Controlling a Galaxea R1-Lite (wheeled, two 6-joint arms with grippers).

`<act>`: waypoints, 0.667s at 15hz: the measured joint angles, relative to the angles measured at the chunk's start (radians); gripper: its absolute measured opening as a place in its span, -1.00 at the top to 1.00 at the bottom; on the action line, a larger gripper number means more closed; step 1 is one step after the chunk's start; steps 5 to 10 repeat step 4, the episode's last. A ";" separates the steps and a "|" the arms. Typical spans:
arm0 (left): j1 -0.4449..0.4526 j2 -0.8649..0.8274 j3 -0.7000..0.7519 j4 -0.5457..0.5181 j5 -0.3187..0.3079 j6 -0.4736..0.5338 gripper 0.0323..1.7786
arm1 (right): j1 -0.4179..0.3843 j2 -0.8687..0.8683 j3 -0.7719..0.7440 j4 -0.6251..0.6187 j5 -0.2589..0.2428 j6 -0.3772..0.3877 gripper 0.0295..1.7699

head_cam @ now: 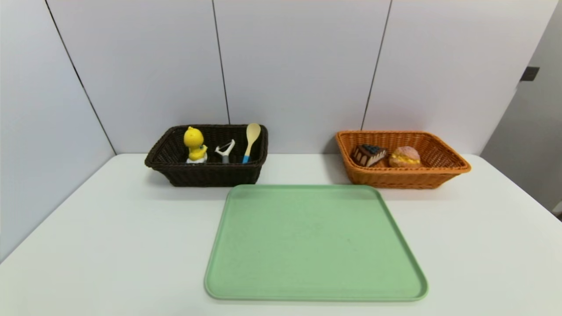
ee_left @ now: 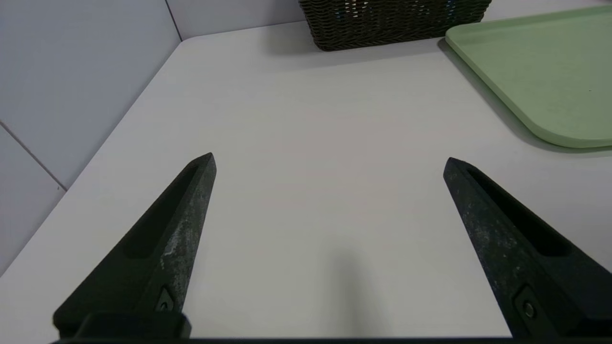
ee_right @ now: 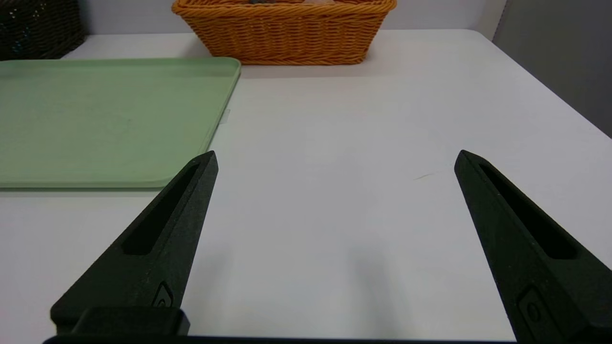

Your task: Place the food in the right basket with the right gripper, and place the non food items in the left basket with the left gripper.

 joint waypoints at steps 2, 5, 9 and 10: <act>0.000 0.000 0.000 -0.002 0.002 -0.001 -0.90 | 0.000 0.000 0.000 -0.002 0.000 0.000 -0.93; 0.000 0.000 0.000 -0.002 0.003 -0.001 -0.90 | 0.000 0.000 0.000 -0.001 0.000 0.000 -0.93; 0.000 0.000 0.000 -0.002 0.003 -0.001 -0.90 | 0.000 0.000 0.000 -0.001 0.000 0.000 -0.93; 0.000 0.000 0.000 -0.002 0.003 -0.001 -0.90 | 0.000 0.000 0.000 -0.001 0.000 0.000 -0.93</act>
